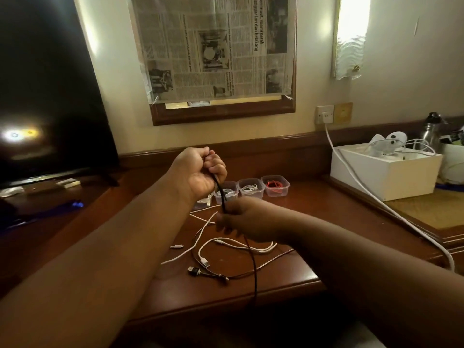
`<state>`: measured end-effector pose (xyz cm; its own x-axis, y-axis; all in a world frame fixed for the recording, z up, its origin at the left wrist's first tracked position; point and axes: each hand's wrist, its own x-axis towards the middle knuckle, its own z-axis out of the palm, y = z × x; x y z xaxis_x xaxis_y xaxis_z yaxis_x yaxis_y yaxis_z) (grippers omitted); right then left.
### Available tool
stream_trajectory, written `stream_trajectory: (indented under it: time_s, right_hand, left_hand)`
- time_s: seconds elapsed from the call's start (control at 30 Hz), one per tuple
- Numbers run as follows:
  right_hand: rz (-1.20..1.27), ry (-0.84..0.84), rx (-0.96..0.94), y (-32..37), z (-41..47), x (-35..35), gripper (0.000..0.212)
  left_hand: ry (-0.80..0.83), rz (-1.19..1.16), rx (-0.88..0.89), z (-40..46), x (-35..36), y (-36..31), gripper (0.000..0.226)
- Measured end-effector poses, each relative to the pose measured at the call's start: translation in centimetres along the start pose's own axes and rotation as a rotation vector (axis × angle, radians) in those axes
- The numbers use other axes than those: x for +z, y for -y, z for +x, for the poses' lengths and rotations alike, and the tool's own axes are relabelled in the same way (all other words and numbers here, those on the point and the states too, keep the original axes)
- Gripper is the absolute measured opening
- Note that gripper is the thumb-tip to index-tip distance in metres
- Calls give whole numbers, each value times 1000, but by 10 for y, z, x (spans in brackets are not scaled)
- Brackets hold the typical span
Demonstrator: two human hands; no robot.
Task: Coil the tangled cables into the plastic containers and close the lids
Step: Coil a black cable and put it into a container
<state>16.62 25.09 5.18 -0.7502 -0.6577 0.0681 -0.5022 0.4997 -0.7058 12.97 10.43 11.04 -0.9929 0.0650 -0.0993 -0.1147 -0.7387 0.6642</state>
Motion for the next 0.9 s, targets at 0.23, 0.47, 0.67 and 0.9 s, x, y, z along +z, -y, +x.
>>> stream_trajectory:
  time_s: [0.23,0.47,0.67,0.9]
  right_hand:
    - [788,76,-61,15,-4,-9,37]
    - [1215,72,-85,26,7,-16,42]
    - [1063,-384,-364,12,20,-25,27]
    - [-709,-263,-96,-39,20,-3,8]
  left_hand:
    - [-265,947,361,-16,-21,-5,27]
    - [-55,667,277,-44,-8,44,42]
    - [51,692,156,-31,-45,68,31]
    - [202,1683,452,-35,-89,56,19]
